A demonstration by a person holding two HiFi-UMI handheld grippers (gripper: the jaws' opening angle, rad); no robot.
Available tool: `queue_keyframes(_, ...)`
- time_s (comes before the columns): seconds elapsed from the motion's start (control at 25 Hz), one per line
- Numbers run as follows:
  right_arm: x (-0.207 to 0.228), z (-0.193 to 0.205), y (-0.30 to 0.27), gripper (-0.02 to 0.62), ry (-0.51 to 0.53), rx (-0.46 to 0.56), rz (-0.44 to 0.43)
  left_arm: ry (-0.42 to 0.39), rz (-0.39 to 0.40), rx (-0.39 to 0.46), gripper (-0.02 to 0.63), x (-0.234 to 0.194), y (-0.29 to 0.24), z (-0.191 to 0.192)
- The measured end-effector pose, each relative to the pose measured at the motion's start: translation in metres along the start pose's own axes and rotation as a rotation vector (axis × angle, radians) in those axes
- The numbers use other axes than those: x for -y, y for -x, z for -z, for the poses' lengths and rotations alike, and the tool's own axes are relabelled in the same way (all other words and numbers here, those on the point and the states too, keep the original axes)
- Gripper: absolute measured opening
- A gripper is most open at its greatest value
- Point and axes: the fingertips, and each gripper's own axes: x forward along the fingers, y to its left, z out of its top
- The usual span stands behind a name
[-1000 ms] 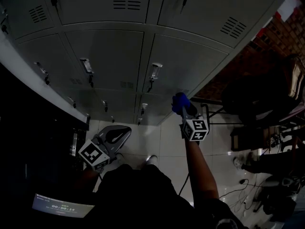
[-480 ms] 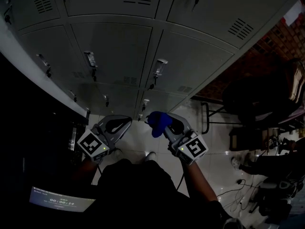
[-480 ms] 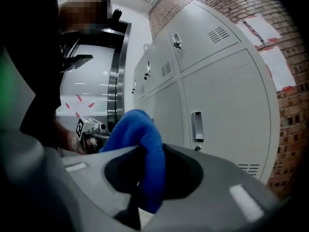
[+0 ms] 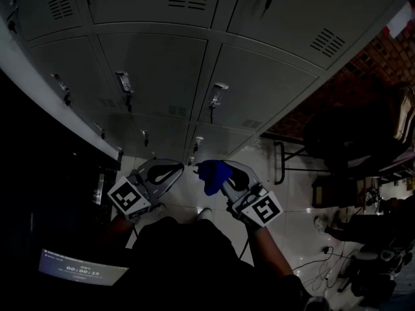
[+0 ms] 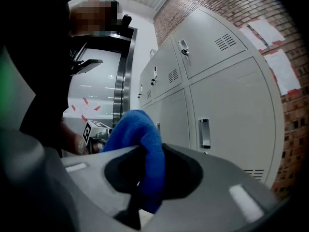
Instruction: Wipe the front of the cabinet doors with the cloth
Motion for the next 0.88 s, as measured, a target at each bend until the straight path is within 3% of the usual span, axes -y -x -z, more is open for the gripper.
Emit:
queue_keyframes(0.32, -0.004, -0.005, 0.002, 0.069, 0.012, 0.027, -0.008, 0.003, -0.020, -0.007, 0.003, -0.001, 0.001, 0.000)
queue_keyframes(0.56, -0.011, -0.002, 0.000, 0.069, 0.018, 0.029, -0.021, 0.013, 0.007, 0.045, 0.003, 0.005, 0.001, -0.001)
queue_keyframes(0.88, -0.013, 0.003, -0.002, 0.069, 0.043, -0.001, -0.018, 0.025, -0.027, 0.007, 0.003, 0.005, 0.007, 0.005)
